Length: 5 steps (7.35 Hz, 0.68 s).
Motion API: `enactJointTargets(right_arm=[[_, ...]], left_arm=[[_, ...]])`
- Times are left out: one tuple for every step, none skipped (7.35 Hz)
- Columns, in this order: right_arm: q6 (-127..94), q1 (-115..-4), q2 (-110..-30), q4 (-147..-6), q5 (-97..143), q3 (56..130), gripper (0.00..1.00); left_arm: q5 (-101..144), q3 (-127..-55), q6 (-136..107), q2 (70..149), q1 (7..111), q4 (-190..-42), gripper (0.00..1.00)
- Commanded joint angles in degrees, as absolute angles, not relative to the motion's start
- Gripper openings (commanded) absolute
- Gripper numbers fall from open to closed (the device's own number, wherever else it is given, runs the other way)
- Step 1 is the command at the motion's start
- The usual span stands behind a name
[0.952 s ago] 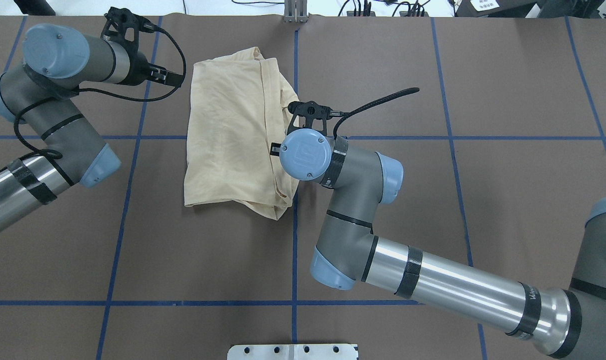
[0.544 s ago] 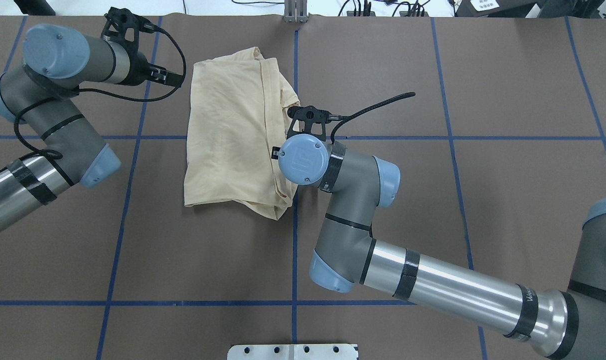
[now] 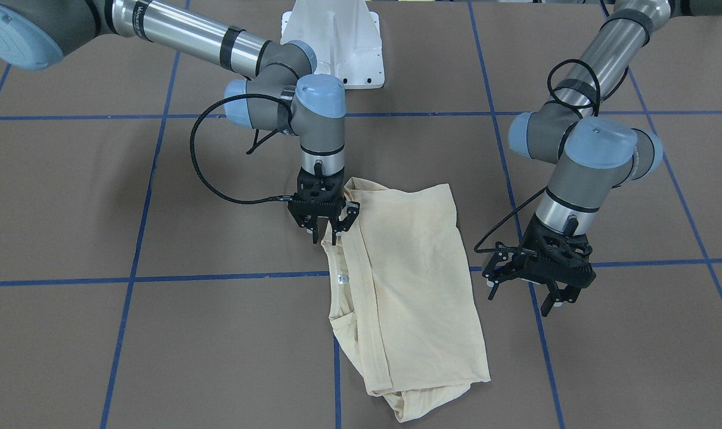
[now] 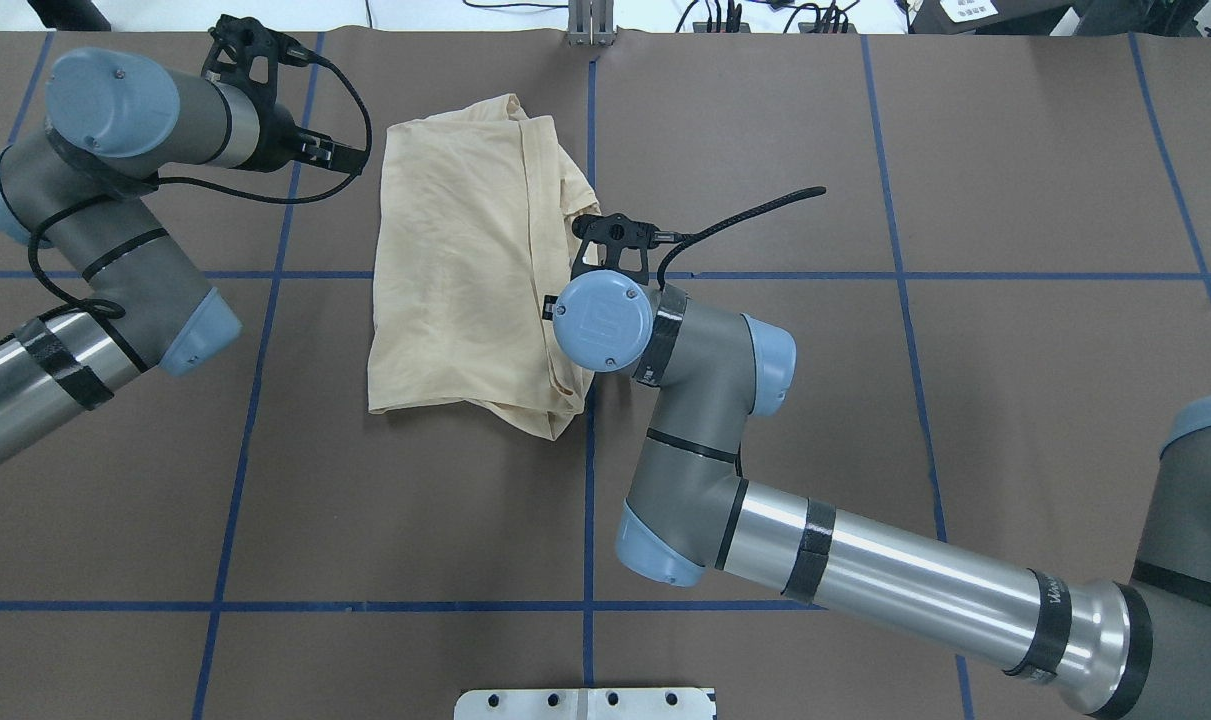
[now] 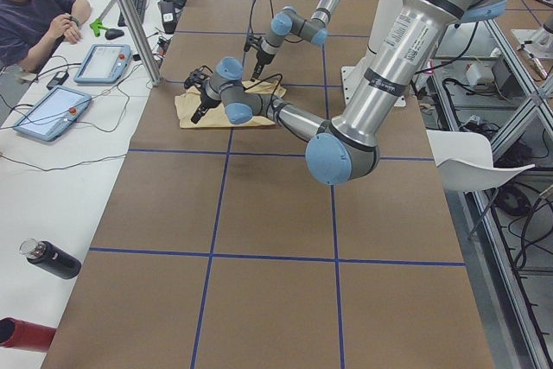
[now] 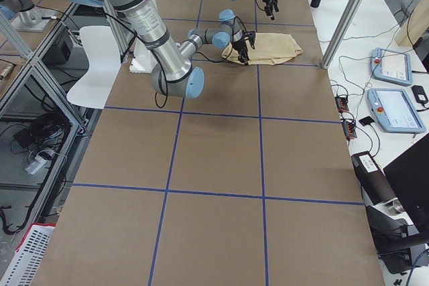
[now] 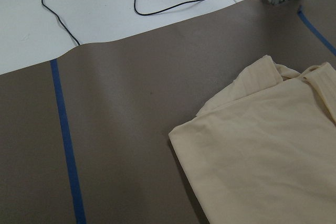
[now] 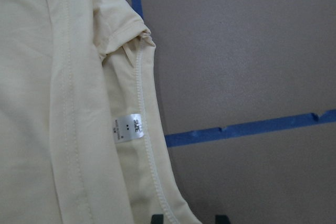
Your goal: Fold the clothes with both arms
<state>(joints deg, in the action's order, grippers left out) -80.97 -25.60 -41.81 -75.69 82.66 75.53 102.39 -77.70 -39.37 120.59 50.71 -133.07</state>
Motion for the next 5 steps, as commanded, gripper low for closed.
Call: enactJointTargets(right_arm=[[-81.12, -25.14, -41.66, -75.67, 82.27, 75.41, 0.42], [-81.21, -24.88, -41.66, -75.76, 81.83, 75.15, 0.35], [-81.21, -24.79, -41.66, -75.76, 81.83, 74.71, 0.31], [-81.12, -24.79, -41.66, -75.76, 81.83, 74.62, 0.22], [-81.04, -24.79, -41.23, -75.85, 81.83, 74.62, 0.0]], left_arm=[[102.39, -77.7, -39.37, 120.59, 50.71, -133.07, 1.0], [102.39, -77.7, -39.37, 120.59, 50.71, -133.07, 1.0], [102.39, -77.7, -39.37, 120.59, 50.71, -133.07, 1.0], [102.39, -77.7, -39.37, 120.59, 50.71, -133.07, 1.0], [102.39, -77.7, -39.37, 120.59, 50.71, -133.07, 1.0]])
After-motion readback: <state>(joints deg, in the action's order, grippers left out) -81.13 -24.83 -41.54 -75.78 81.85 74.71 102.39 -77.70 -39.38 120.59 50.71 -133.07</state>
